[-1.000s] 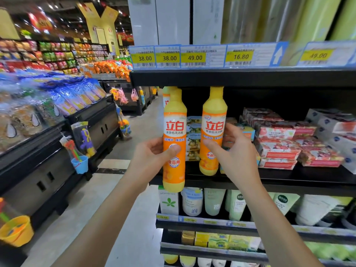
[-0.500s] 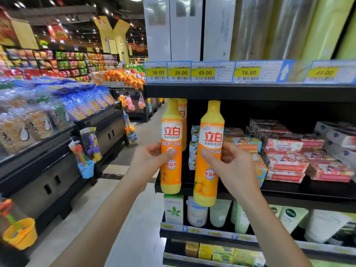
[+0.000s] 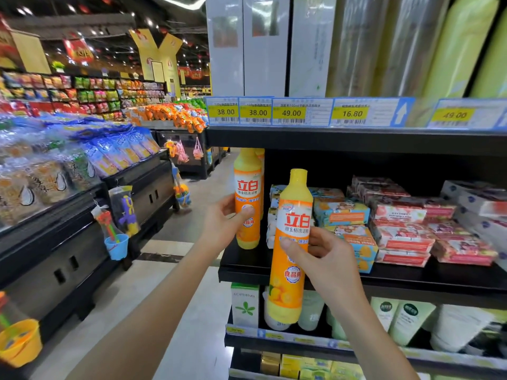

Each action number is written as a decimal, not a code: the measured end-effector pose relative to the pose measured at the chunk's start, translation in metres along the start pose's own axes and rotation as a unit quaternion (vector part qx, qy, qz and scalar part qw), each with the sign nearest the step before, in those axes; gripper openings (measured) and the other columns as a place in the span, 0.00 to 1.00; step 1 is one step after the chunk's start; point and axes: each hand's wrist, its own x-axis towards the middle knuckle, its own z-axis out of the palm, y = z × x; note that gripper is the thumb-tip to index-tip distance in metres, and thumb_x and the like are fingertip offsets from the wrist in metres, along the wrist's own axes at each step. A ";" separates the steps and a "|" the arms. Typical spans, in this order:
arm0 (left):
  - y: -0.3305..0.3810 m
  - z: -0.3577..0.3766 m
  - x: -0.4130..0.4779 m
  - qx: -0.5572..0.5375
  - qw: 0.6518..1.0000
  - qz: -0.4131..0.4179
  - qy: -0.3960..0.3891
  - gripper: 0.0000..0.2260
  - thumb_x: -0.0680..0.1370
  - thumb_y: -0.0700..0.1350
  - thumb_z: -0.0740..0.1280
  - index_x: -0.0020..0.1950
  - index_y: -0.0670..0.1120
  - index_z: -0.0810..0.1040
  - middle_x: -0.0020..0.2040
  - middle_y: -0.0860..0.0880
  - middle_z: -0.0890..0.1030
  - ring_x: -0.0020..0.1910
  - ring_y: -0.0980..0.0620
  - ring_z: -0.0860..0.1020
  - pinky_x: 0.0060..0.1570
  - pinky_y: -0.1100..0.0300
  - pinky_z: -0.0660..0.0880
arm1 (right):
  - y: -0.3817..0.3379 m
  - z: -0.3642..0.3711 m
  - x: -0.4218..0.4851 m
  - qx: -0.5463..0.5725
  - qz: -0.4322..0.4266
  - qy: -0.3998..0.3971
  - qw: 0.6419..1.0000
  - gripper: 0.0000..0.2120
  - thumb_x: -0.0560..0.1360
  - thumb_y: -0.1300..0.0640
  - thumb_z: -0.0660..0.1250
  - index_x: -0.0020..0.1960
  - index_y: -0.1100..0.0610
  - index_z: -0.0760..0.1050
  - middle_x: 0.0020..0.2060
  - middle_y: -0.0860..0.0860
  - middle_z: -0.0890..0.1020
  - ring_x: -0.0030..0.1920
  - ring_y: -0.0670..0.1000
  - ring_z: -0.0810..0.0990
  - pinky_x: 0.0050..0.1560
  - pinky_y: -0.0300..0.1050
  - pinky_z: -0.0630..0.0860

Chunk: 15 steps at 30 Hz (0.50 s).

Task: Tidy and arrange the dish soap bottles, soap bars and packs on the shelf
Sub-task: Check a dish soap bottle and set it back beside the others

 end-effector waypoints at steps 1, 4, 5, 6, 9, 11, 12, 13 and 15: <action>-0.002 0.000 0.000 -0.001 1.000 -0.002 -0.001 0.20 0.79 0.44 0.72 0.70 0.49 0.75 0.56 0.58 0.81 0.49 0.68 0.80 0.47 0.71 0.76 | 0.001 0.000 0.000 0.002 0.004 0.003 1.000 0.14 0.71 0.48 0.79 0.55 0.46 0.82 0.46 0.39 0.87 0.47 0.40 0.85 0.42 0.36 0.80; -0.005 -0.001 -0.002 0.005 1.000 -0.004 -0.009 0.23 0.79 0.47 0.71 0.74 0.49 0.72 0.62 0.55 0.79 0.56 0.62 0.78 0.56 0.62 0.76 | 0.003 -0.002 0.000 0.006 0.016 0.005 1.000 0.15 0.70 0.48 0.79 0.55 0.47 0.83 0.47 0.40 0.87 0.48 0.41 0.85 0.45 0.40 0.81; -0.007 -0.001 -0.002 0.011 1.000 -0.006 -0.012 0.25 0.79 0.47 0.72 0.75 0.50 0.70 0.62 0.55 0.79 0.56 0.62 0.77 0.57 0.61 0.76 | 0.004 -0.002 0.000 0.006 0.017 0.006 1.000 0.15 0.70 0.48 0.79 0.55 0.47 0.83 0.47 0.41 0.87 0.48 0.41 0.85 0.45 0.40 0.81; -0.010 -0.001 -0.003 0.019 1.000 -0.007 -0.017 0.27 0.79 0.47 0.73 0.76 0.51 0.69 0.62 0.56 0.78 0.55 0.63 0.77 0.56 0.61 0.76 | 0.004 -0.002 -0.001 0.007 0.017 0.006 1.000 0.14 0.70 0.49 0.79 0.54 0.47 0.83 0.46 0.40 0.87 0.48 0.41 0.85 0.45 0.39 0.81; -0.023 -0.002 -0.006 0.050 0.998 -0.022 -0.013 0.31 0.75 0.46 0.76 0.76 0.50 0.68 0.62 0.54 0.78 0.53 0.64 0.76 0.48 0.66 0.75 | 0.006 -0.003 -0.002 0.011 0.019 0.005 1.000 0.14 0.70 0.49 0.79 0.53 0.45 0.82 0.46 0.39 0.87 0.47 0.41 0.85 0.45 0.40 0.81; -0.033 -0.002 -0.008 0.077 0.997 -0.024 0.002 0.31 0.74 0.45 0.78 0.74 0.49 0.70 0.63 0.52 0.79 0.55 0.60 0.78 0.52 0.62 0.77 | 0.007 -0.003 -0.002 0.011 0.021 0.005 1.000 0.14 0.69 0.49 0.80 0.53 0.45 0.82 0.45 0.39 0.87 0.47 0.41 0.85 0.46 0.41 0.81; -0.036 -0.001 -0.009 0.088 0.996 -0.023 0.011 0.31 0.73 0.44 0.79 0.74 0.48 0.70 0.64 0.52 0.79 0.56 0.58 0.78 0.56 0.59 0.78 | 0.008 -0.003 -0.002 0.011 0.022 0.005 1.000 0.14 0.69 0.49 0.80 0.53 0.45 0.82 0.45 0.40 0.87 0.46 0.41 0.85 0.46 0.41 0.81; -0.038 0.000 -0.008 0.096 0.995 -0.022 0.016 0.30 0.74 0.44 0.78 0.73 0.48 0.71 0.65 0.51 0.79 0.58 0.56 0.78 0.59 0.56 0.78 | 0.008 -0.003 -0.002 0.011 0.022 0.004 1.000 0.14 0.69 0.50 0.80 0.54 0.45 0.82 0.45 0.39 0.87 0.46 0.41 0.85 0.46 0.41 0.81; -0.037 0.002 -0.005 0.112 0.993 -0.016 0.016 0.29 0.74 0.43 0.78 0.73 0.47 0.72 0.66 0.50 0.80 0.60 0.55 0.78 0.60 0.57 0.77 | 0.008 -0.002 -0.003 0.011 0.021 0.000 1.000 0.14 0.70 0.51 0.80 0.54 0.45 0.82 0.45 0.39 0.87 0.46 0.41 0.85 0.45 0.39 0.80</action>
